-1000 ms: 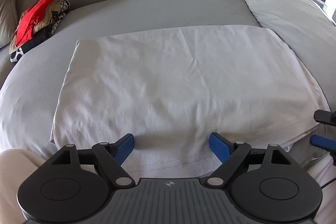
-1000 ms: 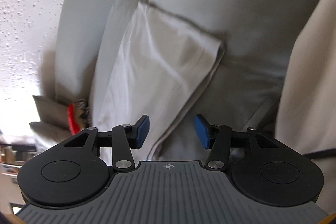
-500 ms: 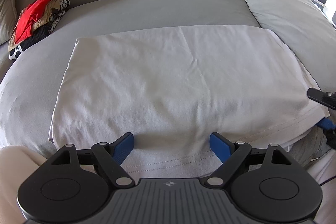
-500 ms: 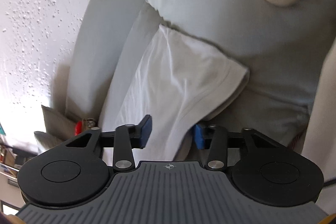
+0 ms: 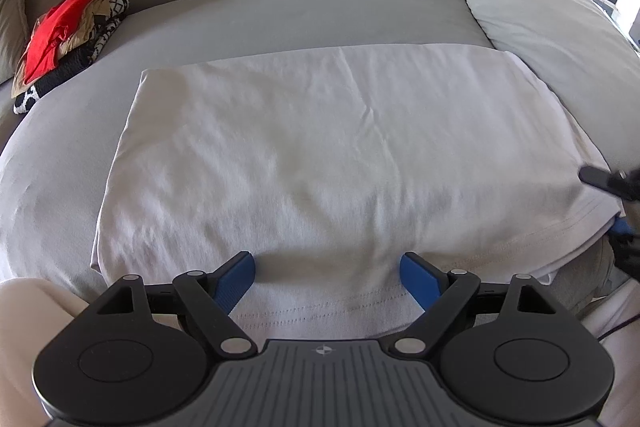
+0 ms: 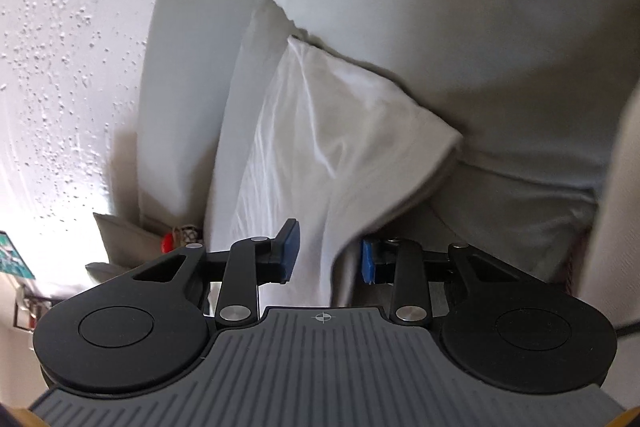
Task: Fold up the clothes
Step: 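Pinch the edge of the folded shirt with the right gripper, then lift the pinched edge with the right gripper and fold the shirt over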
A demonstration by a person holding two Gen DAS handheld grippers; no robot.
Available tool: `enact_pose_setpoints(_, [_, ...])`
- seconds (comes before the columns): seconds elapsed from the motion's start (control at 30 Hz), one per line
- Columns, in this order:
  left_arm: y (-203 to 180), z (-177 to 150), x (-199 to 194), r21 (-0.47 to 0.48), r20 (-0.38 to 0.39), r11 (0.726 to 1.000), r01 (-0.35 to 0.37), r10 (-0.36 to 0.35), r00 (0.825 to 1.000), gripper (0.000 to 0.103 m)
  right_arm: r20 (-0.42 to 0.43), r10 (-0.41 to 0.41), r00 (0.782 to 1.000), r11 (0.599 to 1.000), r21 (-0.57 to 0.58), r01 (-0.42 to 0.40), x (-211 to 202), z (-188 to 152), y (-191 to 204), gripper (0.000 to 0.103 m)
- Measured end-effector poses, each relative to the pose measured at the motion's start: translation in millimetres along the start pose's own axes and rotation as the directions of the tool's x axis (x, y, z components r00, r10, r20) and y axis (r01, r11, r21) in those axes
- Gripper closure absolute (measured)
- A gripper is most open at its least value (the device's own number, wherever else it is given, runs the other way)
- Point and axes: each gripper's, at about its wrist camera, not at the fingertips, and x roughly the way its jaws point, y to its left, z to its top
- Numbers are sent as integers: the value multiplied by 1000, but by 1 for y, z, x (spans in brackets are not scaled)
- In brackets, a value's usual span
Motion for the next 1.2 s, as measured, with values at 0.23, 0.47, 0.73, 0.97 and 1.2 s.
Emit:
enact_pose_setpoints(0.23, [0, -1, 0, 9, 8, 1000, 4, -4, 1000, 17, 84, 10, 996, 998, -64, -5, 27, 7, 10, 66])
enact_pose_setpoints(0.47, [2, -2, 1, 12, 10, 1000, 8, -8, 1000, 17, 136, 31, 990, 993, -115, -16, 48, 15, 20, 64])
enact_pose_setpoints(0.73, [3, -4, 1, 17, 17, 1000, 15, -15, 1000, 16, 143, 5, 990, 997, -82, 7, 38, 24, -1, 98])
enact_pose_setpoints(0.97, [3, -4, 1, 43, 13, 999, 18, -18, 1000, 15, 179, -103, 978, 979, -157, 131, 35, 18, 24, 99])
enact_pose_setpoints(1.2, [31, 2, -22, -30, 30, 999, 14, -13, 999, 28, 236, -312, 920, 856, -351, 380, 46, 8, 82, 99])
